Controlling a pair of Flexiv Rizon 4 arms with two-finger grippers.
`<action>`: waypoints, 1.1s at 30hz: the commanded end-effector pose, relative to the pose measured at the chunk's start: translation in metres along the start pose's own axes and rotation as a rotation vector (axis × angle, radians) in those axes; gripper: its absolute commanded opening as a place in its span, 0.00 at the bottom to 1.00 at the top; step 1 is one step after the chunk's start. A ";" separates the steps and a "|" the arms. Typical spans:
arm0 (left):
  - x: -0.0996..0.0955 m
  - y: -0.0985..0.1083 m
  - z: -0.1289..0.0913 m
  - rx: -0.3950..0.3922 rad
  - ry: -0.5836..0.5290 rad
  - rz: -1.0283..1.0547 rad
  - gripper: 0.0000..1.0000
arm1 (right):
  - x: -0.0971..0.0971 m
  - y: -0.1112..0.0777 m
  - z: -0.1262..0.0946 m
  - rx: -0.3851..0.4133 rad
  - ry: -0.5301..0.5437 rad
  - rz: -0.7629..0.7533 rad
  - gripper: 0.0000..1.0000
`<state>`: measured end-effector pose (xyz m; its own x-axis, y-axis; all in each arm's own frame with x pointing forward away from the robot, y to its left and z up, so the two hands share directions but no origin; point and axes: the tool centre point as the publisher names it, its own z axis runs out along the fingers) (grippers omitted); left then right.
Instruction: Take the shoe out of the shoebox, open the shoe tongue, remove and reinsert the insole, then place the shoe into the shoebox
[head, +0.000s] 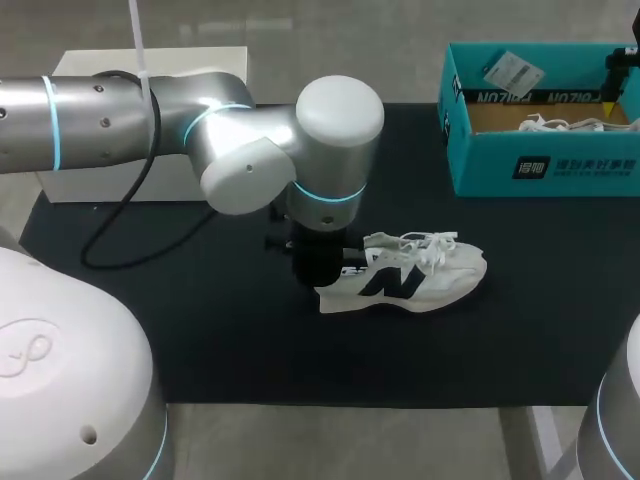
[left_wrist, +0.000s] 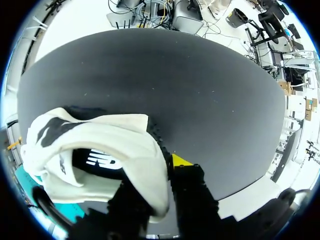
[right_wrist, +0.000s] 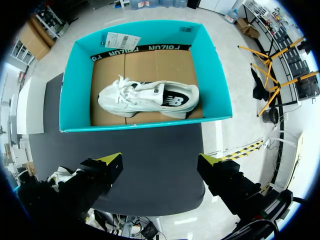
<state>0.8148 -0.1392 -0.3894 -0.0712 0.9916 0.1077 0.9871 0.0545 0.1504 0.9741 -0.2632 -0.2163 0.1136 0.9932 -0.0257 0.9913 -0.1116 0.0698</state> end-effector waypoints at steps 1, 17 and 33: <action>0.001 -0.001 -0.001 0.012 0.001 0.016 0.00 | 0.000 -0.001 0.000 -0.002 0.000 0.001 1.00; 0.001 -0.005 0.012 0.024 0.034 0.052 0.00 | 0.000 -0.001 0.000 -0.002 0.000 0.001 1.00; 0.005 0.007 -0.004 -0.030 0.019 0.031 0.00 | 0.000 -0.001 0.000 -0.002 0.000 0.001 1.00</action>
<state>0.8225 -0.1362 -0.3887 -0.0434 0.9902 0.1327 0.9850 0.0202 0.1714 0.9742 -0.2632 -0.2163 0.1136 0.9932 -0.0257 0.9913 -0.1116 0.0698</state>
